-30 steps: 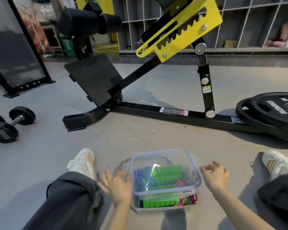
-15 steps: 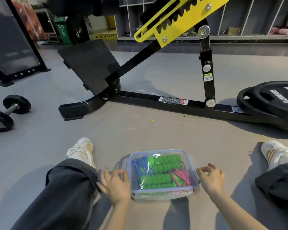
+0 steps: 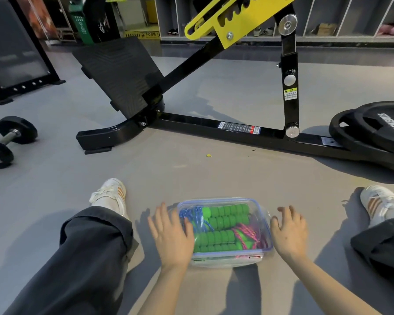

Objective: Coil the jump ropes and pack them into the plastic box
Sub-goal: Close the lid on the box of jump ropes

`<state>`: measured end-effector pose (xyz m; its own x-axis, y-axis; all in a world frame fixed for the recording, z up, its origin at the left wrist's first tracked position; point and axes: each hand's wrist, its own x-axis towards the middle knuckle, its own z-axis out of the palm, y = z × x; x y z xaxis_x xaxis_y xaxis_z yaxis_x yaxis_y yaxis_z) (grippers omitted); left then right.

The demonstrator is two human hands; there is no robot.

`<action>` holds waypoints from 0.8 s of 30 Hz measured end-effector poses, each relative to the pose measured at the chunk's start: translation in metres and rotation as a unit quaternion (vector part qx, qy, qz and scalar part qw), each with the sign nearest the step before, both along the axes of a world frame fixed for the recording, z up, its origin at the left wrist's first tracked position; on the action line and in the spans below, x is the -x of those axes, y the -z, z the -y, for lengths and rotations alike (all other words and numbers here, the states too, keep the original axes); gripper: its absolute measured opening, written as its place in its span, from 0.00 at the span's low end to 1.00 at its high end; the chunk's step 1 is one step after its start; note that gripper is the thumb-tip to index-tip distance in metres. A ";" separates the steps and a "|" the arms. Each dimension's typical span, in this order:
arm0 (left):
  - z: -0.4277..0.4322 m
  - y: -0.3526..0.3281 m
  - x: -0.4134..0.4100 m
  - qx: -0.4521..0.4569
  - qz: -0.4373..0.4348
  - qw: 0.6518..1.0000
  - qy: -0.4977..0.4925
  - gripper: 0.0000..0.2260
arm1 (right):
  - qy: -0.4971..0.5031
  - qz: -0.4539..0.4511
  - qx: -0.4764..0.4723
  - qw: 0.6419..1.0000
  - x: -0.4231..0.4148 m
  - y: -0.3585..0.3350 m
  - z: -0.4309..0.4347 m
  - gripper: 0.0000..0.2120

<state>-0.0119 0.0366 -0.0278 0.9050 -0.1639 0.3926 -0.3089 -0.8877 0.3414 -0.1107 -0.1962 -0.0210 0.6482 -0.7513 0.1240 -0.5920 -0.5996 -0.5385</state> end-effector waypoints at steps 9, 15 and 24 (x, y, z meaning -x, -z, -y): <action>0.014 0.008 0.005 -0.155 -0.190 0.959 0.144 0.46 | -0.225 -0.171 0.048 0.958 -0.013 0.010 -0.020 0.52; 0.015 0.017 0.005 -0.142 -0.183 0.964 0.128 0.34 | -0.222 -0.154 0.086 0.959 -0.009 0.017 -0.023 0.54; 0.012 0.010 0.012 -0.158 -0.170 0.964 0.130 0.42 | -0.270 -0.135 0.148 0.942 -0.011 0.020 -0.023 0.46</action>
<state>-0.0237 0.0248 -0.0374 0.8851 -0.4646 -0.0263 -0.4521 -0.8719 0.1880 -0.0995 -0.1737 -0.0408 0.9636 -0.2624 0.0512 -0.2501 -0.9524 -0.1742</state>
